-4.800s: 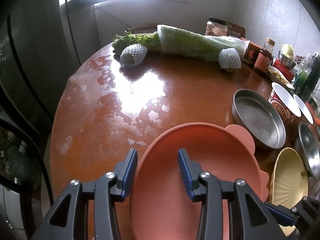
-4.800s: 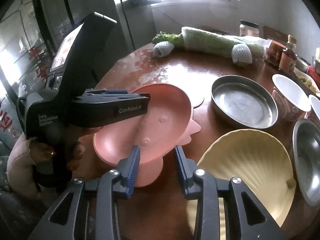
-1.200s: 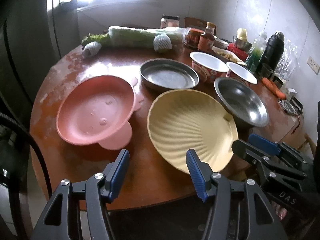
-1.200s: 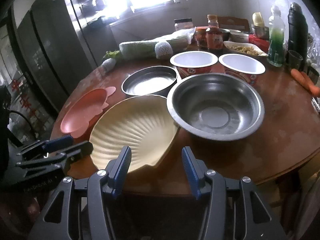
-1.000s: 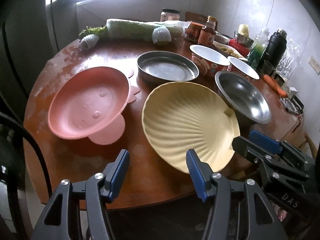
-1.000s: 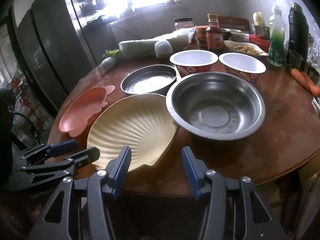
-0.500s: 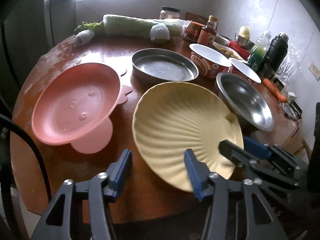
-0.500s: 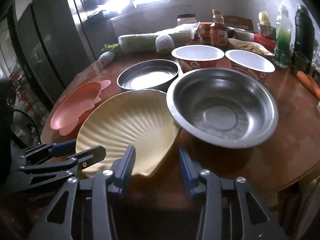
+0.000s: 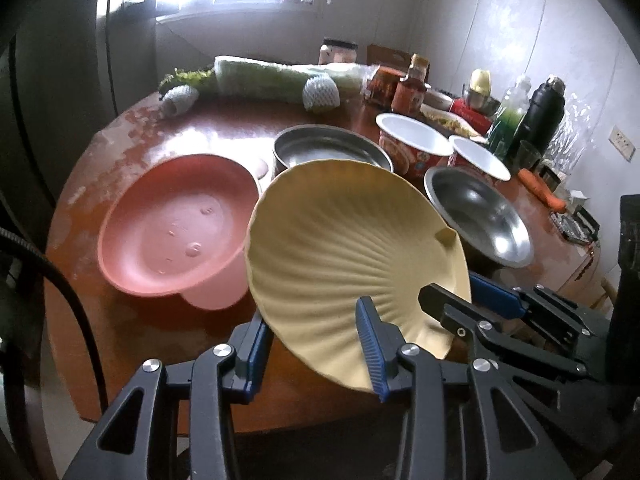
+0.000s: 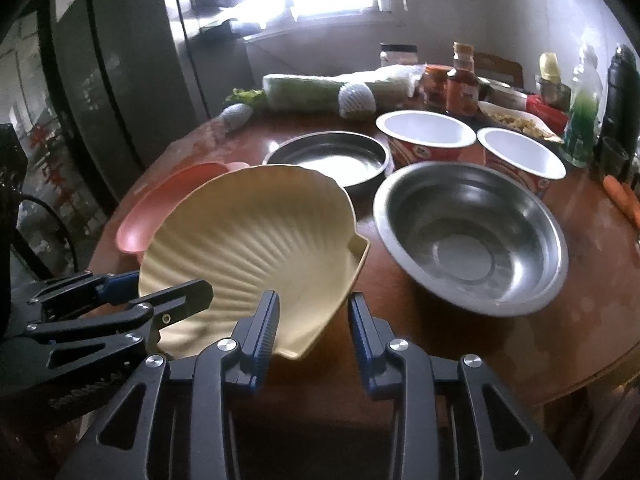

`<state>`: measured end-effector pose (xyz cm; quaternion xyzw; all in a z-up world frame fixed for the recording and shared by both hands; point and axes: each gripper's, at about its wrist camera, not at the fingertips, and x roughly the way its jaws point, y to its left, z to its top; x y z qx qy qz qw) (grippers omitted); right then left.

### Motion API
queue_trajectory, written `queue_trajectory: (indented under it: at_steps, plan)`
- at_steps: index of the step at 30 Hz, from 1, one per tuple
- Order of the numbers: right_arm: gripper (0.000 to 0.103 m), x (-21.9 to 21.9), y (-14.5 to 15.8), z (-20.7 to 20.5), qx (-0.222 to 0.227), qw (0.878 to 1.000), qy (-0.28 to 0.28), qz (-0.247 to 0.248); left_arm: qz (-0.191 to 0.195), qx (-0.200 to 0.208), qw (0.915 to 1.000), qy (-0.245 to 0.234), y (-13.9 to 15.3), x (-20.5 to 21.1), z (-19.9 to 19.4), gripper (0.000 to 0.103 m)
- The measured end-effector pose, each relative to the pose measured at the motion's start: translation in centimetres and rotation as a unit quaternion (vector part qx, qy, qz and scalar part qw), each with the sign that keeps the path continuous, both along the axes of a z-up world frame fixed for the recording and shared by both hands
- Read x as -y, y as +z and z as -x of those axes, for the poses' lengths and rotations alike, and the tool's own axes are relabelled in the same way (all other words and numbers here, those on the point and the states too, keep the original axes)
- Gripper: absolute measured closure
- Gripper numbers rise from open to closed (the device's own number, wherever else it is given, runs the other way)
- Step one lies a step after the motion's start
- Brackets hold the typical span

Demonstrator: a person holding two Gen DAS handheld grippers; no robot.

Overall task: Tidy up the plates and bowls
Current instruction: 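Grasp the cream shell plate with the left tool and lift it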

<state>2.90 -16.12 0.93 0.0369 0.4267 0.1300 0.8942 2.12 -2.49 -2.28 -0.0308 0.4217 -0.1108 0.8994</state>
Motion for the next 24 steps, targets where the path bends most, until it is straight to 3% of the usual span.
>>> queue_trajectory:
  at_steps: [11, 24]
  plan:
    - [0.067, -3.6, 3.3, -0.7, 0.036, 0.999, 0.032, -0.007, 0.001, 0.041, 0.9983, 0.041, 3.4, -3.9, 0.5, 0.061]
    - [0.067, -8.7, 5.9, -5.3, 0.068, 0.995, 0.072, -0.005, -0.019, 0.049, 0.9953, 0.081, 4.8, -8.6, -3.1, 0.061]
